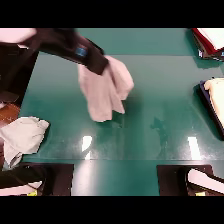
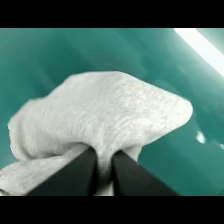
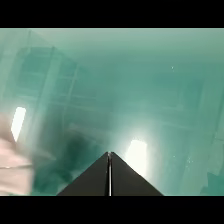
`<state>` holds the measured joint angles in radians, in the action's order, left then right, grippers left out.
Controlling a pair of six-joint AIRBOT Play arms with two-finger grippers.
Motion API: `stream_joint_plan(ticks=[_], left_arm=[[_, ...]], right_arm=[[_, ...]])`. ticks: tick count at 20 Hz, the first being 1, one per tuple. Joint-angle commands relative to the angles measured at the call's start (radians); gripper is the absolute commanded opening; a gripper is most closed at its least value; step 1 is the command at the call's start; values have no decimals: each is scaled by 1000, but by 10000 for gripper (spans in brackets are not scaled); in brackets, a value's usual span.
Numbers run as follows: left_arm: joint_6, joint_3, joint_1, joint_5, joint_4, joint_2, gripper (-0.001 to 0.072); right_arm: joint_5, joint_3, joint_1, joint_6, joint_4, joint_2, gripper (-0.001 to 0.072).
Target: Fold the shirts.
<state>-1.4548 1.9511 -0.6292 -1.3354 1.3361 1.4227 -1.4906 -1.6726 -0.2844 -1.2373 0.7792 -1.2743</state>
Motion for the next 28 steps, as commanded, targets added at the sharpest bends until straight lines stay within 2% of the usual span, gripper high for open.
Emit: stream_joint_plan(ticks=[1, 2, 4, 7, 9, 11, 14, 18, 21, 27, 28], left_arm=[[34, 3, -9, 50, -131, 156, 580], [30, 3, 0, 46, -117, 175, 717], [31, 3, 40, 6, -94, 176, 713], [14, 0, 134, -120, -88, 159, 713], [-3, -56, 176, -177, -96, 155, 713], [-4, -172, 180, -174, -117, 155, 713], [26, -430, 161, -99, -211, 155, 713], [23, -689, 154, 79, -288, 155, 714], [49, -751, 152, 193, -402, 155, 714], [4, -751, 113, 333, -409, 156, 711], [3, -751, 113, 333, -416, 156, 551]], right_arm=[[-4, -2, 0, 0, 0, 0, 18], [-4, -2, 0, 0, 0, 0, 17], [-2, -1, 0, 0, 2, 0, 17], [-2, -1, 0, 0, 2, 0, 18], [-2, -1, 0, 0, 2, 0, 17], [-2, -1, 0, 0, 2, 0, 17], [-2, -1, 0, 0, 2, 0, 18], [-1, -1, 0, 0, 2, 0, 17], [-2, -1, 0, 0, 2, 0, 17], [-2, -1, 0, 0, 1, 0, 17], [-2, -1, 0, 0, 1, 0, 17]])
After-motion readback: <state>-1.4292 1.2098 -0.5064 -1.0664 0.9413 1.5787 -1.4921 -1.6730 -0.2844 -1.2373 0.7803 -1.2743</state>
